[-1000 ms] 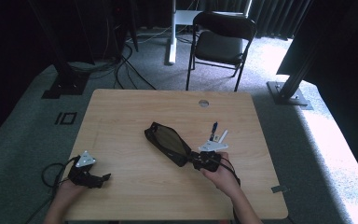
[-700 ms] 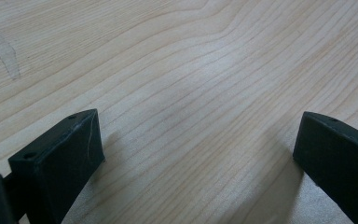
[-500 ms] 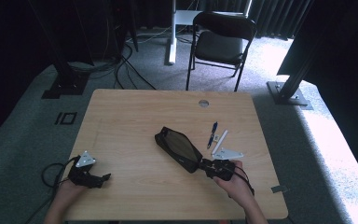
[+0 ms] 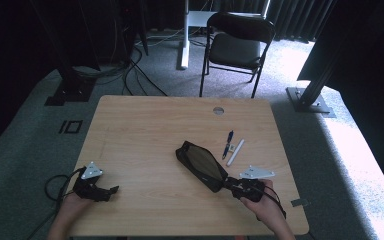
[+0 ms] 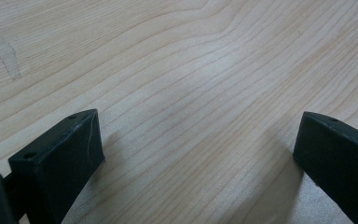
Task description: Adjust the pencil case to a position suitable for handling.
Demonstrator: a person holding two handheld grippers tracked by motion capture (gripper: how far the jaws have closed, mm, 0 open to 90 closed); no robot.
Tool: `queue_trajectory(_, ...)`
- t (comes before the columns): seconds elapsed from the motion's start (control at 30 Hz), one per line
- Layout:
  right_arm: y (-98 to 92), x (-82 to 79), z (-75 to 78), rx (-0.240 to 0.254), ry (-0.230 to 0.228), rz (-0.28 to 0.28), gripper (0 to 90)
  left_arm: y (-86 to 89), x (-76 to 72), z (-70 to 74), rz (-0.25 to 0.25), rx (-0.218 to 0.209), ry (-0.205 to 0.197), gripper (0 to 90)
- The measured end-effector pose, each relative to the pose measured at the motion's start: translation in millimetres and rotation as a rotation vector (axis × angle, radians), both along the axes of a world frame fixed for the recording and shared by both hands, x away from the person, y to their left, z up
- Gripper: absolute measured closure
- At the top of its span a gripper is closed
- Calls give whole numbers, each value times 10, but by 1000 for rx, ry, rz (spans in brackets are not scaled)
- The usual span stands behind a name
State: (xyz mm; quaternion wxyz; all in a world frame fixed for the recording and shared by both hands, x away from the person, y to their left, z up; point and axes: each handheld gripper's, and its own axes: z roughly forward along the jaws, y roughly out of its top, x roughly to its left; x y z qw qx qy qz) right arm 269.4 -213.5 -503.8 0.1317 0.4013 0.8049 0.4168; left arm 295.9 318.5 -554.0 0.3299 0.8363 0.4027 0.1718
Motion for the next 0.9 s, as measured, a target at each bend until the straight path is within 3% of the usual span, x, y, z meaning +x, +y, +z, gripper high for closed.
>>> queue_trajectory(0.47, -258, -168, 10, 2, -2, -22, 727, 0, 0, 0, 0, 0, 0, 16)
queue_trajectory(0.6, -275, -172, 81, 61, -7, -14, 625, 0, 0, 0, 0, 0, 0, 16)
queue_trajectory(0.73, -305, -115, 210, 114, -45, -42, 566, -1, 0, -1, 1, -1, 1, 16)
queue_trajectory(0.87, -351, -3, 259, 116, -68, -88, 547, 0, 1, 0, 0, 0, 0, 16)
queue_trajectory(0.9, -393, 115, 247, 139, -67, -127, 545, 1, 1, 0, 0, 1, 0, 16)
